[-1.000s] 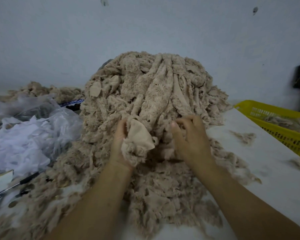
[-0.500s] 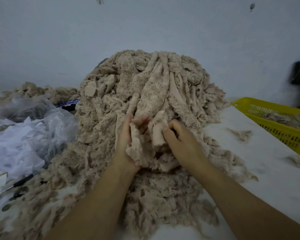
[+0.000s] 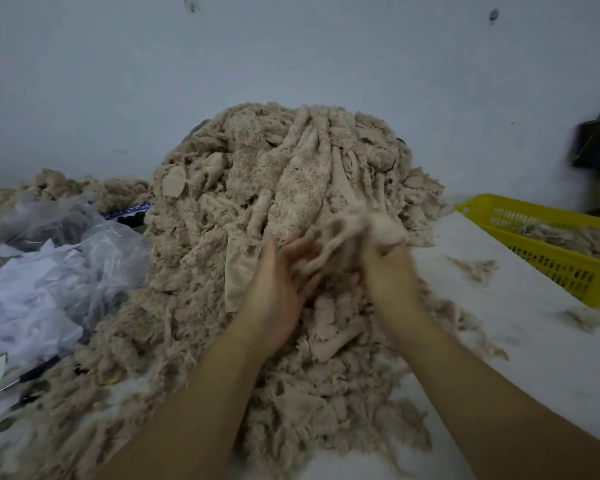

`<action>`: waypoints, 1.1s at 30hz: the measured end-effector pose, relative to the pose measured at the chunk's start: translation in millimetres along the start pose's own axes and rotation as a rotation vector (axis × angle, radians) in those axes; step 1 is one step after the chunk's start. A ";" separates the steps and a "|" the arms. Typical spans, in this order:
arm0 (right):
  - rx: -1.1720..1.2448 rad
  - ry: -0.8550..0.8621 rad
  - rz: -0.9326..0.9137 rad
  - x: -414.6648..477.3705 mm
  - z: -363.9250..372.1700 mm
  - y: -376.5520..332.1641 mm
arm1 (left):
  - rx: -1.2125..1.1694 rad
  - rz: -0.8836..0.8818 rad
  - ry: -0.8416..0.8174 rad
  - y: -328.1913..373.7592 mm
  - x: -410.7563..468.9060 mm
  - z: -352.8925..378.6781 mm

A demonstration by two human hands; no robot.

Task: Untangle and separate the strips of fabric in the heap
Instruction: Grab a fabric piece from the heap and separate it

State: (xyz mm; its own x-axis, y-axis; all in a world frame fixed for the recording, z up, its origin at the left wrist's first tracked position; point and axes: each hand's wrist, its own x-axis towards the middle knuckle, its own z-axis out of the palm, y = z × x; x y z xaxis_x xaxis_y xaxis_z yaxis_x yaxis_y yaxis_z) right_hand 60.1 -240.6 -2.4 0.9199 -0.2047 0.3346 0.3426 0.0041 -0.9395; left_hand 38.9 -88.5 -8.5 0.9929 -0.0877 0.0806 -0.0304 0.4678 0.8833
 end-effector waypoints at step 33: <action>-0.233 -0.204 -0.173 0.2 -4.3 14.8 | 0.899 0.092 -0.028 -15.0 -3.6 -0.6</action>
State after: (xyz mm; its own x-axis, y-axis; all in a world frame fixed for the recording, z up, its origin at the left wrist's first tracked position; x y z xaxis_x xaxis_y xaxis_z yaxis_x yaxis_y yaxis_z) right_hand 64.5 -244.8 -16.6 0.8794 0.0168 0.4757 0.4652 -0.2419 -0.8515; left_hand 35.8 -94.7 -22.3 0.9792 -0.1112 0.1697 -0.2000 -0.3891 0.8992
